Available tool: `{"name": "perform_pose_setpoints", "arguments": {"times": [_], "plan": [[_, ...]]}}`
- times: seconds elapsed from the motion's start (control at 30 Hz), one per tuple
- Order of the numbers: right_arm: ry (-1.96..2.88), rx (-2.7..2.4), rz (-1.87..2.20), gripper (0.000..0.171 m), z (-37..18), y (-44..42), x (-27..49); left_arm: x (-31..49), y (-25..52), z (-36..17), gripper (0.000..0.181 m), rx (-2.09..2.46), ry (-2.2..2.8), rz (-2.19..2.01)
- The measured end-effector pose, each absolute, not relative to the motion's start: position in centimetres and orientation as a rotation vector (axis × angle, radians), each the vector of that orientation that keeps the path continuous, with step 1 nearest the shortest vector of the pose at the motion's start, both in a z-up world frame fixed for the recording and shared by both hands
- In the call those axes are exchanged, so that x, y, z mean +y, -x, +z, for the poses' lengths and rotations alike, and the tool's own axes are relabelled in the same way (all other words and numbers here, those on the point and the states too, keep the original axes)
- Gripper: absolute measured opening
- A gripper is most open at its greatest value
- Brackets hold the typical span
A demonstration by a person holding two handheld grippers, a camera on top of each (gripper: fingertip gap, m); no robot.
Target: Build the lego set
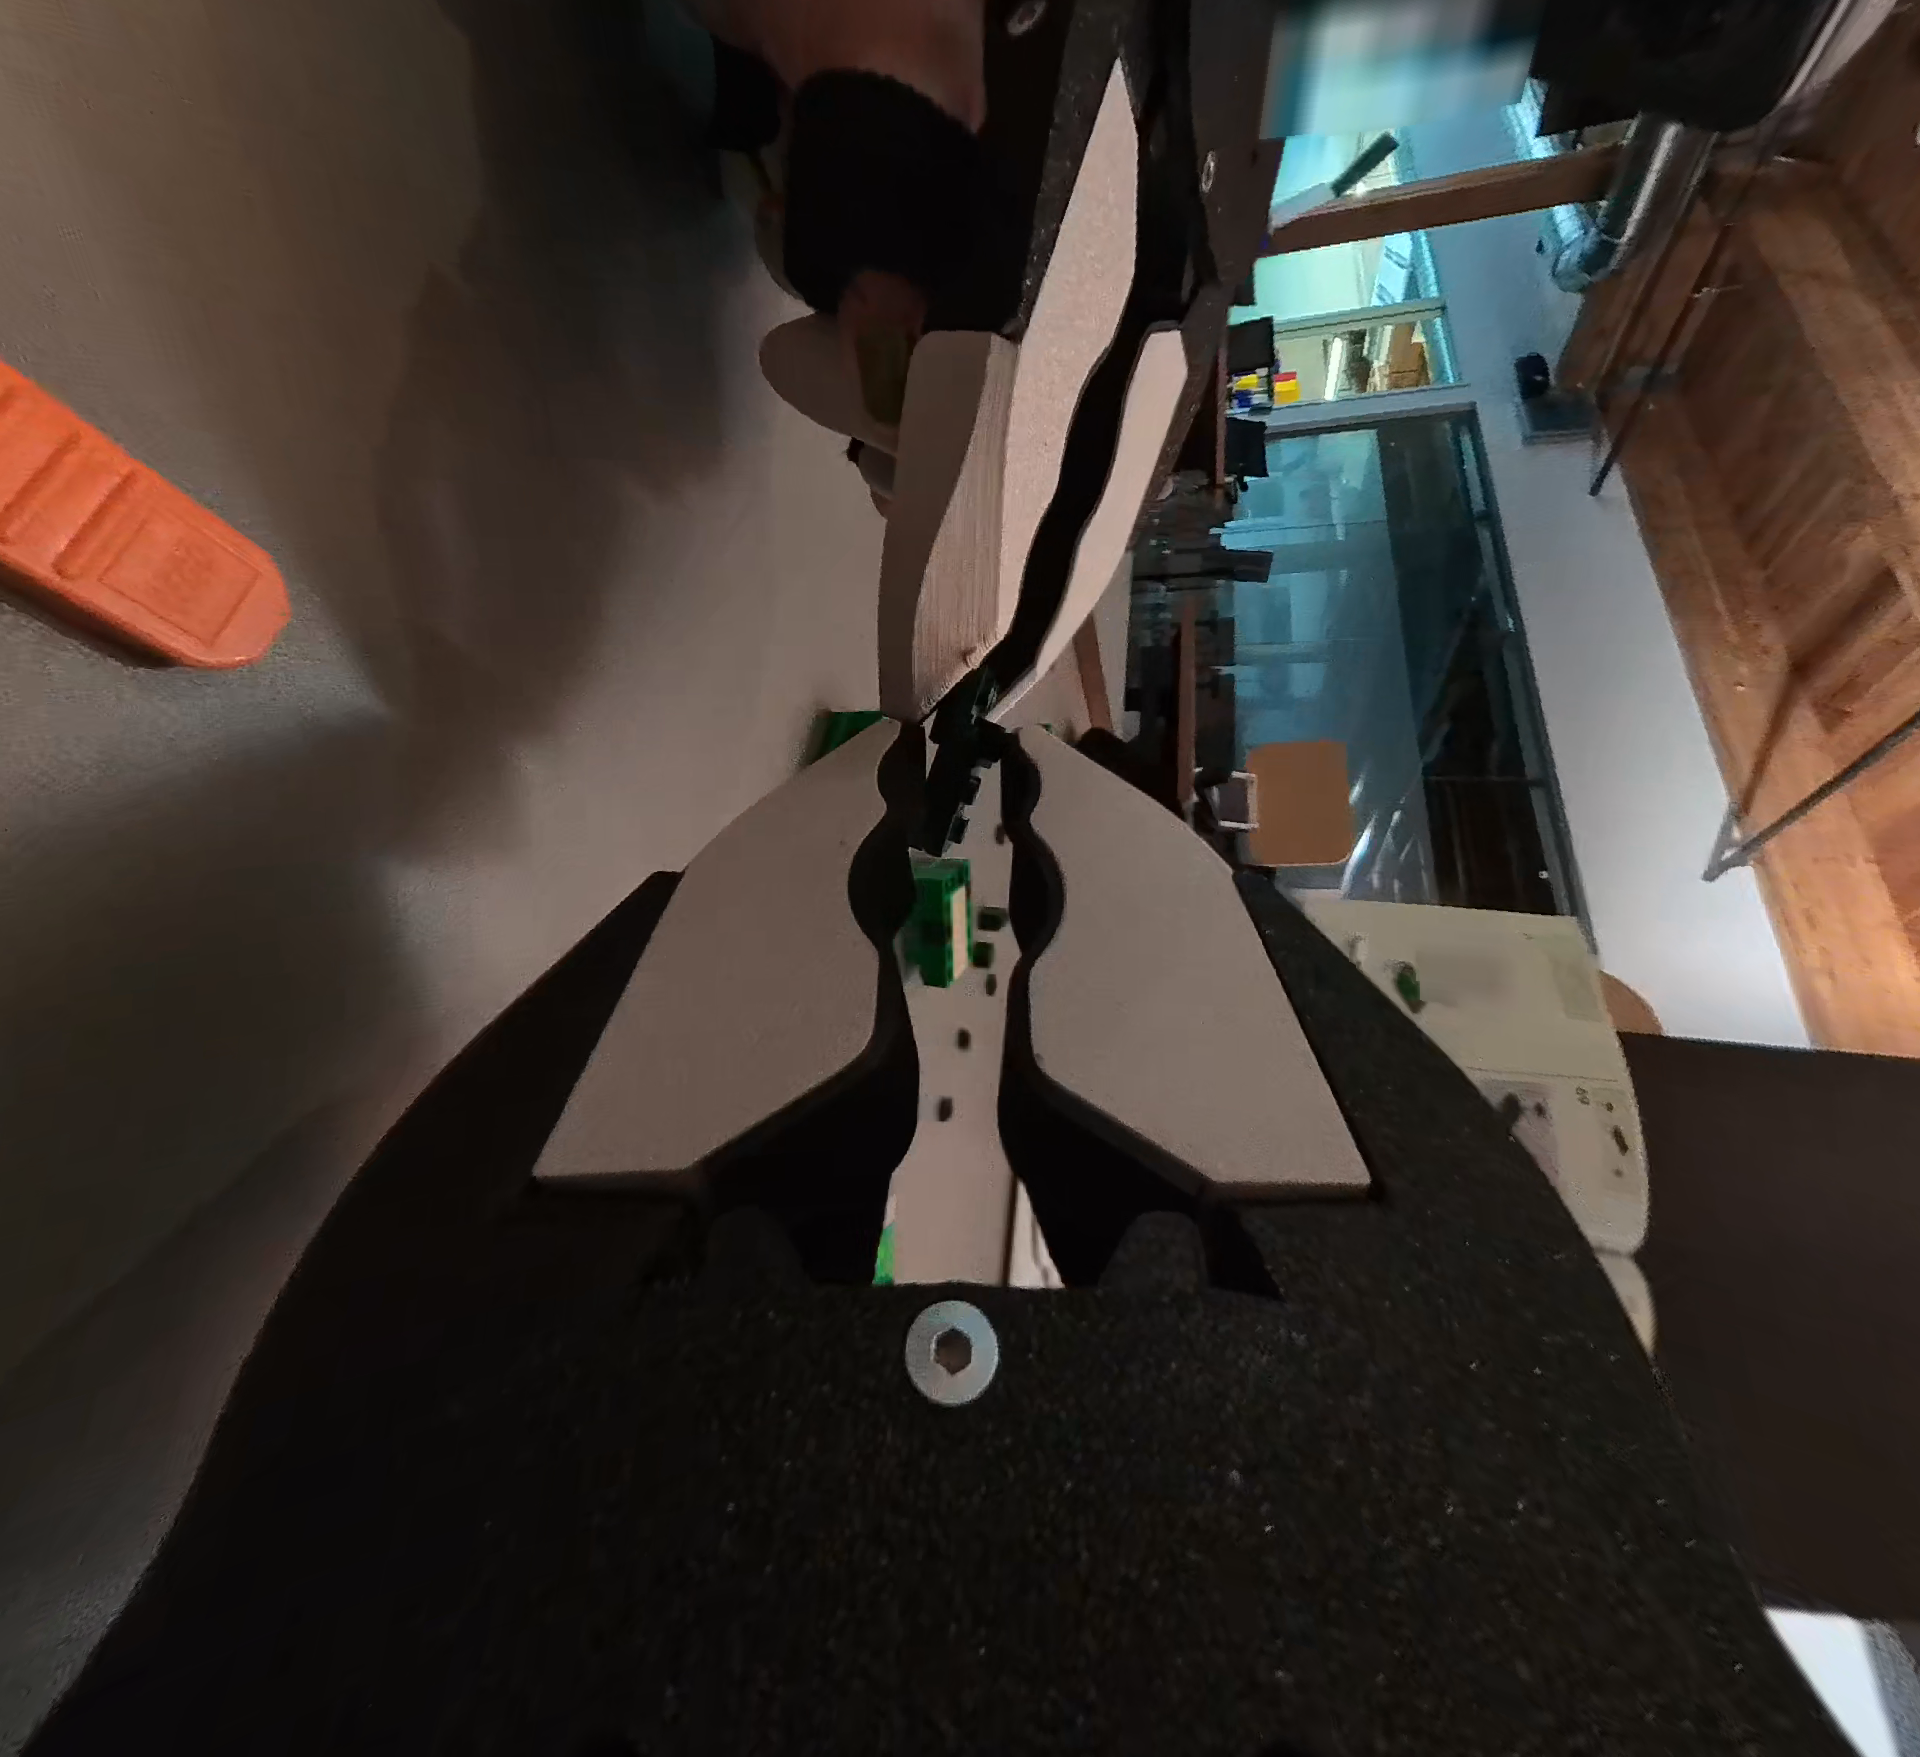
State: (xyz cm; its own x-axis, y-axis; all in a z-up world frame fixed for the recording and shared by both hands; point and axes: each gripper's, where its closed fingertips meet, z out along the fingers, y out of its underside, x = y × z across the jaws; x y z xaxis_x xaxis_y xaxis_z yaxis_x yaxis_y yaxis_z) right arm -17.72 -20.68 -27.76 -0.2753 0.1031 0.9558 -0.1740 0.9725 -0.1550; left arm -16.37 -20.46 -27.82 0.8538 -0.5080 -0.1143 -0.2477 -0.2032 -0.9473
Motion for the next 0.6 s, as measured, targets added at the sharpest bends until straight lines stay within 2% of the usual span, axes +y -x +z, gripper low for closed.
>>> {"name": "perform_pose_setpoints", "arguments": {"times": [0.27, 0.37, 0.5, 0.6], "plan": [[0.079, -1.875, 0.448, 0.01, -27.23, 17.75, -20.6, -20.6, 16.58, -27.1, 0.011, 0.589, 1.716, -0.152], [0.127, -1.892, 0.522, 0.01, -27.22, 17.69, -20.28, -20.78, 16.49, -27.05, 0.019, 0.661, 1.68, -0.021], [0.152, -1.912, 0.58, 0.01, -27.3, 17.53, -20.28, -20.65, 16.45, -27.26, 0.019, 0.758, 1.641, 0.19], [0.147, -1.932, 0.602, 0.01, -27.5, 17.36, -20.51, -20.59, 16.69, -27.19, 0.009, 0.782, 1.619, 0.281]]}}
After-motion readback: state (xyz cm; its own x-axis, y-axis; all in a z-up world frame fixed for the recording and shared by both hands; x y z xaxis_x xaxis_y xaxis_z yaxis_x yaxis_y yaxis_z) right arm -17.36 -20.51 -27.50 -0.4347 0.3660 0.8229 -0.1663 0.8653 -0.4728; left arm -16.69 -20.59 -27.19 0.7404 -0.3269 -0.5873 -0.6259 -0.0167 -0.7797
